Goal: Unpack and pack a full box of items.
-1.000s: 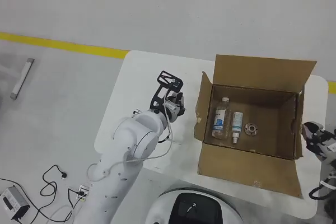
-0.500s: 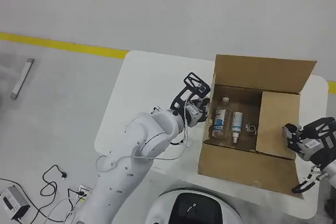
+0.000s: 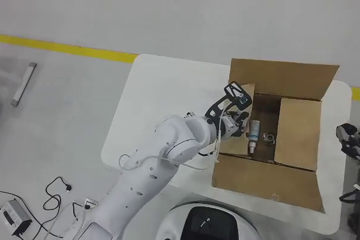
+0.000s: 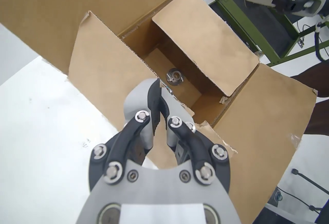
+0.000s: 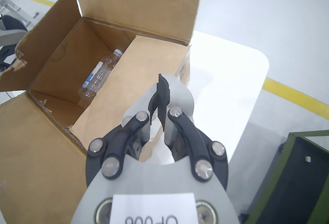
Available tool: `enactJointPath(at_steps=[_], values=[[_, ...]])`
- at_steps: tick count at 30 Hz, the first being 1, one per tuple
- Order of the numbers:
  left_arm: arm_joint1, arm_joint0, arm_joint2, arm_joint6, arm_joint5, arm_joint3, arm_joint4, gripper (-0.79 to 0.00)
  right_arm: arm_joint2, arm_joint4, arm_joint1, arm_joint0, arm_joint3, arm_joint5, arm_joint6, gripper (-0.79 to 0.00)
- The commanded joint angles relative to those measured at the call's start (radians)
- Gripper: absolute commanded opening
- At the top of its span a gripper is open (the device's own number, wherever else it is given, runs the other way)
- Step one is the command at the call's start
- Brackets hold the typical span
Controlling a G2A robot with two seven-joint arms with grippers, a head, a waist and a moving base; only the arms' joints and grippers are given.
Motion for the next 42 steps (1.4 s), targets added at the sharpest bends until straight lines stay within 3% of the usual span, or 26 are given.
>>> enactJointPath(at_steps=[1, 19, 30, 32, 33, 34, 42], values=[[-0.005, -0.013, 0.017, 0.004, -0.005, 0.033, -0.011, -0.785, 0.022, 0.011, 0.000, -0.007, 0.003, -0.003, 0.004, -0.785], [-0.042, -0.099, 0.107, -0.005, -0.006, 0.244, -0.075, -0.785, 0.021, 0.008, -0.001, -0.059, -0.028, 0.001, -0.010, -0.785], [-0.044, -0.103, 0.085, -0.015, 0.014, 0.253, -0.103, -0.785, 0.008, 0.002, 0.002, -0.064, -0.045, 0.000, -0.009, -0.785], [-0.042, -0.100, 0.079, -0.023, 0.016, 0.235, -0.099, -0.529, 0.005, 0.002, 0.002, -0.064, -0.046, 0.000, -0.008, -0.785], [-0.041, -0.098, 0.076, -0.028, 0.016, 0.223, -0.093, -0.172, 0.004, 0.002, 0.003, -0.064, -0.046, 0.000, -0.007, -0.785], [-0.039, -0.095, 0.072, -0.034, 0.016, 0.209, -0.091, 0.000, 0.002, 0.002, 0.003, -0.064, -0.046, 0.000, -0.006, -0.785], [-0.014, -0.047, -0.012, -0.079, -0.017, 0.051, -0.120, 0.000, -0.008, 0.008, 0.006, -0.058, -0.045, -0.004, 0.003, -0.785]])
